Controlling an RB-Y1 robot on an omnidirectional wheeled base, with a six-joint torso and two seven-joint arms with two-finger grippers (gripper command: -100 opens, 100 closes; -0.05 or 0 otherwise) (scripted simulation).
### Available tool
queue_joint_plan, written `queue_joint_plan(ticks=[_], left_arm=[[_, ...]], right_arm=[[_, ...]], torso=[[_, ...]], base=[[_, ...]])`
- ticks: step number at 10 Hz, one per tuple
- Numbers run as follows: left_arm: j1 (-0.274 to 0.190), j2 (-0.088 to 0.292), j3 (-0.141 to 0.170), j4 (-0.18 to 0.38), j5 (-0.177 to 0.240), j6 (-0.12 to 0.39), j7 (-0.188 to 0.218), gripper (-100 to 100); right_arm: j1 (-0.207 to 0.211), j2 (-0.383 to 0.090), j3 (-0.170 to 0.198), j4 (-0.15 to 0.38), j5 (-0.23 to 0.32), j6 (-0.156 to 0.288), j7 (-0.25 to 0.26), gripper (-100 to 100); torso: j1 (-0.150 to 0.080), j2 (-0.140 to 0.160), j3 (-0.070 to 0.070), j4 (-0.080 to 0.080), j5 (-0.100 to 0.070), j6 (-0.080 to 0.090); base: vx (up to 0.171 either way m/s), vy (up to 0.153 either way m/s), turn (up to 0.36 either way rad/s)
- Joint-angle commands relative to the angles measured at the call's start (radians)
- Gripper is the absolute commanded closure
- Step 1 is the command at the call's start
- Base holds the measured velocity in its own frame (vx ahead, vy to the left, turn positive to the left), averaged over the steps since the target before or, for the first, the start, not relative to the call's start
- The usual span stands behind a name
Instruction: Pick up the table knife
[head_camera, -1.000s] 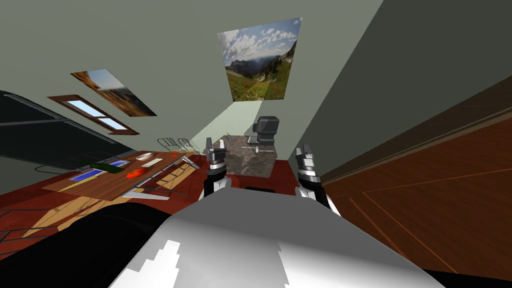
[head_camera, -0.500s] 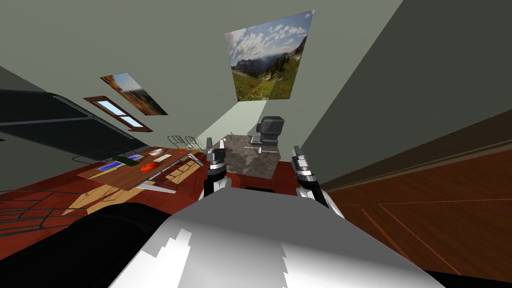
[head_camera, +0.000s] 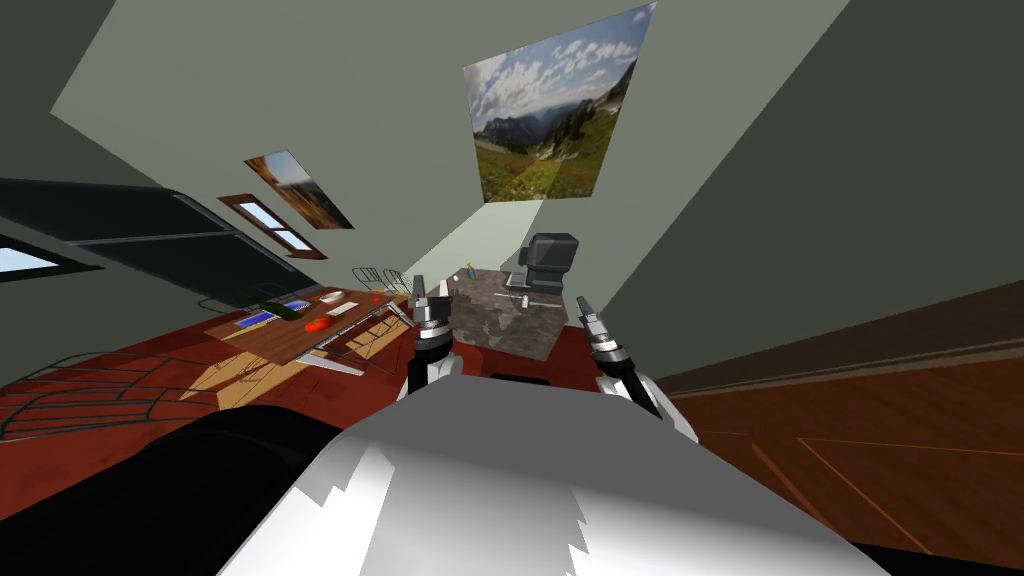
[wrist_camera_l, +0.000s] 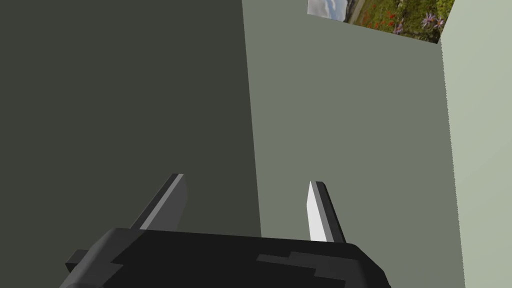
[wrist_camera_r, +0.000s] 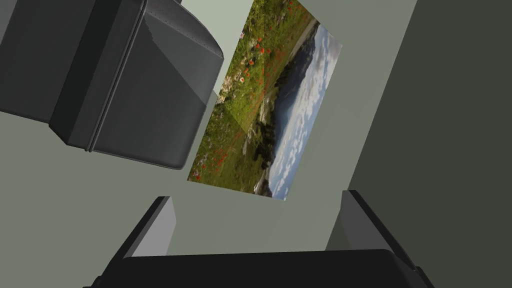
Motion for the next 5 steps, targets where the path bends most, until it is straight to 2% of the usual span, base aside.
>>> queue_joint_plan(ticks=[1, 2, 3, 4, 5], left_arm=[[0.0, 0.0, 0.0, 0.0, 0.0, 0.0, 0.0, 0], [0.0, 0.0, 0.0, 0.0, 0.0, 0.0, 0.0, 0], [0.0, 0.0, 0.0, 0.0, 0.0, 0.0, 0.0, 0], [0.0, 0.0, 0.0, 0.0, 0.0, 0.0, 0.0, 0], [0.0, 0.0, 0.0, 0.0, 0.0, 0.0, 0.0, 0]], right_arm=[[-0.024, -0.05, 0.017, 0.044, 0.027, -0.016, 0.009, -100], [-0.024, -0.073, 0.017, 0.044, 0.027, -0.016, 0.009, -100], [-0.044, -0.105, 0.033, 0.081, 0.052, -0.03, 0.016, -100], [-0.044, -0.133, 0.033, 0.081, 0.052, -0.03, 0.016, -100], [-0.065, -0.168, 0.049, 0.119, 0.077, -0.044, 0.024, -100]], torso=[[0.0, 0.0, 0.0, 0.0, 0.0, 0.0], [0.0, 0.0, 0.0, 0.0, 0.0, -0.001], [0.0, 0.0, 0.0, 0.0, 0.0, 0.0], [0.0, -0.001, 0.0, 0.0, 0.0, -0.001], [0.0, 0.0, 0.0, 0.0, 0.0, 0.0]], base=[[0.027, 0.017, 0.191], [0.027, 0.01, 0.098], [0.03, 0.018, 0.203], [0.025, 0.008, 0.089], [0.026, 0.015, 0.182]])
